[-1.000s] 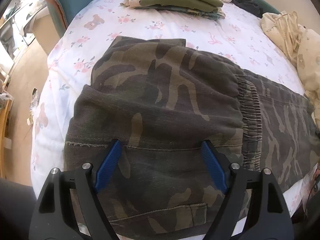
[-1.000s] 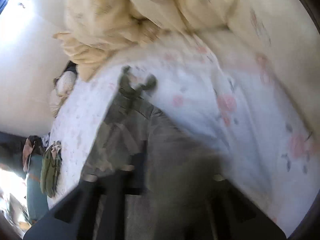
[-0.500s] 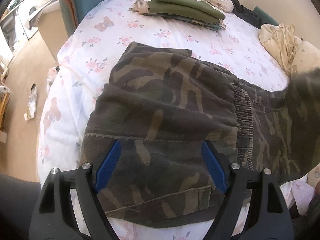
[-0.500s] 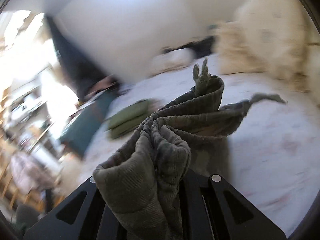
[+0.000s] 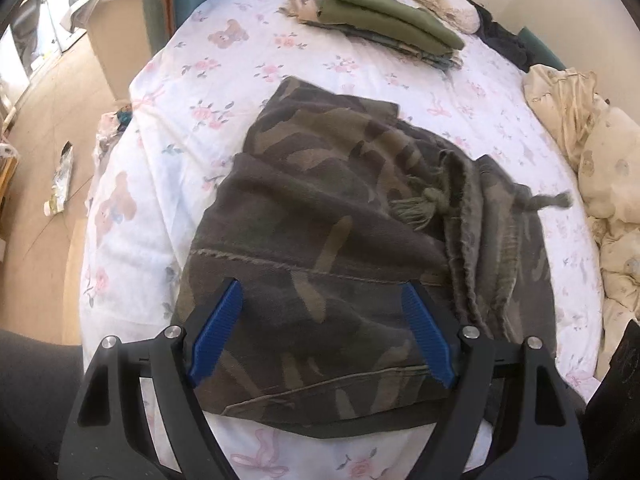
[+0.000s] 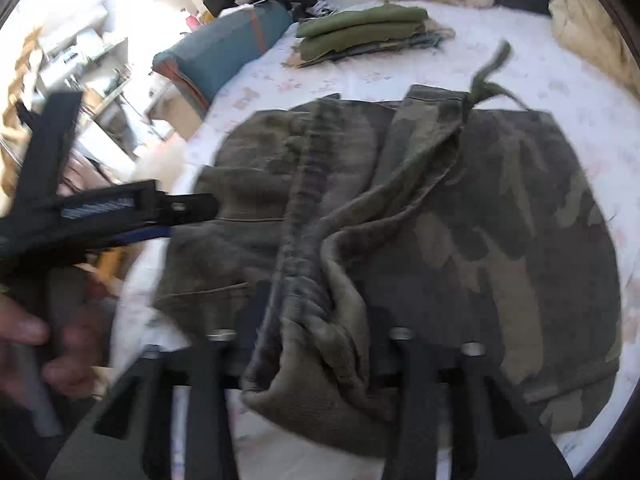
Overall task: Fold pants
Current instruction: 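Lay the pant leg over the folded pants with the right tool and release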
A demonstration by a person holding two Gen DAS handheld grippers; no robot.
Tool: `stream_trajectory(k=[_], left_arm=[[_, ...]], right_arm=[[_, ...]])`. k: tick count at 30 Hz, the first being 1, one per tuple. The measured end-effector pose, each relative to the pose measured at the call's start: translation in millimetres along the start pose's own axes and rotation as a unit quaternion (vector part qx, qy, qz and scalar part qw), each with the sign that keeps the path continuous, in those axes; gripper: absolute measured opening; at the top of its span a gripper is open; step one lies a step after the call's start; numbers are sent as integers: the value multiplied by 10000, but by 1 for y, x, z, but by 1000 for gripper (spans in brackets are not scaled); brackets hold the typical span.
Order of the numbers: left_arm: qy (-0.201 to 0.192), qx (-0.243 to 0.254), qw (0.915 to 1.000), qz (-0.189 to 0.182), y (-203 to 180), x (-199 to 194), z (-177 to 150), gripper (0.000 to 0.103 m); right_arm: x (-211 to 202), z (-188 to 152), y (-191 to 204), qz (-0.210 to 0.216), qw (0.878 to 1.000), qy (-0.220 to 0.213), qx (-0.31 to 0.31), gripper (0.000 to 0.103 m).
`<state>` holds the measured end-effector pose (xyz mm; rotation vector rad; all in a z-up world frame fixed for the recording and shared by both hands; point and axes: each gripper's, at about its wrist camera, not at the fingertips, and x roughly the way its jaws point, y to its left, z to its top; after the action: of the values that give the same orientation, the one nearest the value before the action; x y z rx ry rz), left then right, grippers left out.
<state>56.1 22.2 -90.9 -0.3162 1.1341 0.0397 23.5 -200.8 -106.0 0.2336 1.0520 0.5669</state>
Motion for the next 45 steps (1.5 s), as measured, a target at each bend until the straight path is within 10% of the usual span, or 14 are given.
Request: stream_trajectory(k=[5, 10, 18, 22, 27, 33, 41, 45], left_arm=[[-220, 78, 9996, -176, -8, -16, 12, 79], [-256, 588, 9976, -269, -30, -19, 20, 79], [-197, 1479, 9887, -170, -138, -6, 53, 79], [434, 1346, 9899, -89, -179, 37, 62, 79], [570, 2301, 9688, 722, -230, 95, 37, 79], [544, 2603, 9513, 1559, -225, 120, 42, 79], [-237, 2054, 9600, 1886, -158, 66, 102, 68], [-130, 1035, 9842, 1433, -104, 37, 118, 67]], right_arm=[[-17, -3, 0, 728, 9946, 398, 620, 57], [-66, 6, -35, 162, 9889, -144, 1467, 58], [-111, -8, -126, -763, 9262, -1327, 3446, 63], [-123, -14, -149, -200, 9070, -1473, 3941, 63], [-135, -16, -174, -115, 8877, -1651, 4296, 63], [-153, -9, -177, 34, 8791, -1976, 4338, 63], [-158, -4, -170, 314, 8748, -2089, 4360, 63], [-164, -5, -169, 256, 8765, -2158, 4295, 63]])
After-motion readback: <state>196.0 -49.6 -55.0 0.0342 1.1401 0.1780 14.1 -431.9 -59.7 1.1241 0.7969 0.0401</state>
